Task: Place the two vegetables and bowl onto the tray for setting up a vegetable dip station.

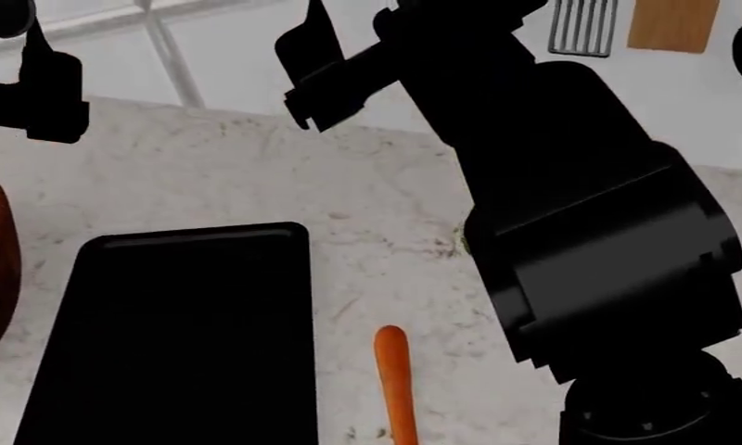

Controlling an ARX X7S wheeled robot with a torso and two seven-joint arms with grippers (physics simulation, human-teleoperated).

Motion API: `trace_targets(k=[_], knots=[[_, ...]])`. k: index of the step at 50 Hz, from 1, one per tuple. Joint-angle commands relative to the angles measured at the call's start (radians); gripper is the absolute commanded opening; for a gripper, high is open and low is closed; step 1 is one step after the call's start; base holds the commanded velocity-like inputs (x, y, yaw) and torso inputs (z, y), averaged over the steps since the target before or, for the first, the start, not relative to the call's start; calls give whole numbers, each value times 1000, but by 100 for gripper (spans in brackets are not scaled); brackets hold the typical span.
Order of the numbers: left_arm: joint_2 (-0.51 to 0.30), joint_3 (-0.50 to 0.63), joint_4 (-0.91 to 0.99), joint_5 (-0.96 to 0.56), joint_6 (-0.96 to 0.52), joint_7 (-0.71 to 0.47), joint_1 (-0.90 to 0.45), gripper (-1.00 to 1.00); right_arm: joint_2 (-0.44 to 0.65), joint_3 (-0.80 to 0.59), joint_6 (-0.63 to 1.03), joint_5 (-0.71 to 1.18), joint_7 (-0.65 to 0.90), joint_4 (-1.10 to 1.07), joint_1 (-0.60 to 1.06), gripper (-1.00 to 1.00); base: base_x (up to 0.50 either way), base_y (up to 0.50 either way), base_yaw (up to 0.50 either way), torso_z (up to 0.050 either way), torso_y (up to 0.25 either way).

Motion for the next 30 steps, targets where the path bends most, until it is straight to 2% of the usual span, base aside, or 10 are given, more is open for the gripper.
trace_targets(k=[1,5,10,11,14,16,19,20,24,30], knots=[[18,-29,50,18,-40,7,13,100,-25,44,2,-7,-21,29,4,100,399,77,0,0,0],[12,-28,41,17,-26,11,14,100,-32,61,36,11,-23,54,15,100,0,0,0,0,0],[8,-33,41,14,-22,12,24,100,12,-14,145,39,-114,45,85,100,0,0,0,0,0],[7,-35,37,13,-18,12,25,100,42,-79,190,27,-146,48,118,100,0,0,0,0,0],[2,-35,39,13,-10,13,31,100,101,-153,244,40,-224,27,157,100,0,0,0,0,0],[1,-35,43,11,-8,15,33,100,153,-280,282,36,-309,34,193,100,0,0,0,0,0],[-3,-31,23,15,6,14,28,100,197,-336,301,50,-381,45,215,100,0,0,0,0,0],[-16,-22,-40,35,30,0,20,100,322,-440,324,67,-531,63,296,100,0,0,0,0,0],[-4,13,-170,44,116,8,-10,100,350,-472,302,66,-569,99,277,100,0,0,0,0,0],[3,29,-267,48,204,15,-12,100,356,-536,264,38,-599,178,280,100,0,0,0,0,0]])
